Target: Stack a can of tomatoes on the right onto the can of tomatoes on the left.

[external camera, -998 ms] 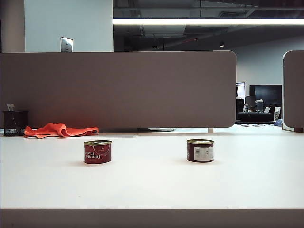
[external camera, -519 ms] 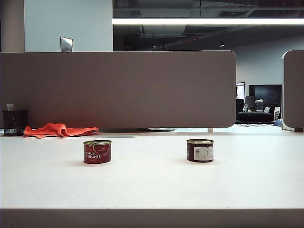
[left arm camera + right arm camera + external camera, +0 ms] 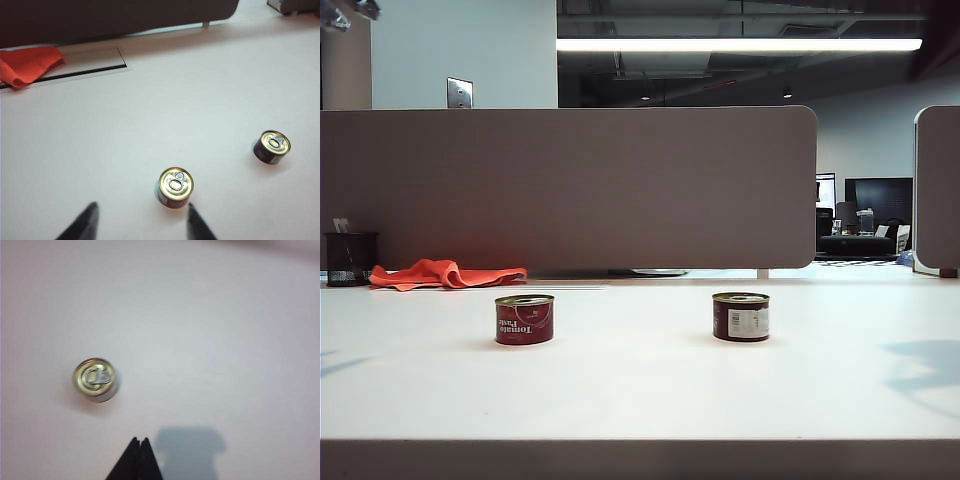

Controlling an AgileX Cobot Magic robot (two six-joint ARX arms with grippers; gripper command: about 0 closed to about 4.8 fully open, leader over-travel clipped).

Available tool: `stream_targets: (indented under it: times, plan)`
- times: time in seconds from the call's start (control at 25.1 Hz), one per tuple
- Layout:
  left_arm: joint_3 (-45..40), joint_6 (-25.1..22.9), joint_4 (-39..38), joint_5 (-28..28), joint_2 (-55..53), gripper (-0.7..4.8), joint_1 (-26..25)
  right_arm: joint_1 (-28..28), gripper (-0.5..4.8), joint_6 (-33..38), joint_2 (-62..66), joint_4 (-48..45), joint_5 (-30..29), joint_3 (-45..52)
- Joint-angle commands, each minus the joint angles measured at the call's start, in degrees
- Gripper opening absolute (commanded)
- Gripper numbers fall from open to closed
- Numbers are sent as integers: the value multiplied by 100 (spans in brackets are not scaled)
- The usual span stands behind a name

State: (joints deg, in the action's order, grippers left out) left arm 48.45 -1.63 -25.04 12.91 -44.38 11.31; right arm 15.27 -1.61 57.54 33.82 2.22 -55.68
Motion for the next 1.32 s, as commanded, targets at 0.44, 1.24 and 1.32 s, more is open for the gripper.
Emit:
stream_targets:
  times: [0.44,1.24,1.32]
  plan:
    - [155,15,111,146,-319,305,4,431,479,-17,3053,-39,-741,-1620]
    - [155,13,20,149,-319,306,4,953,479,63,4918,103,-66,-2221]
    - [155,13,20,146,-319,305,4,955,479,166,4959,114,-66,-2221]
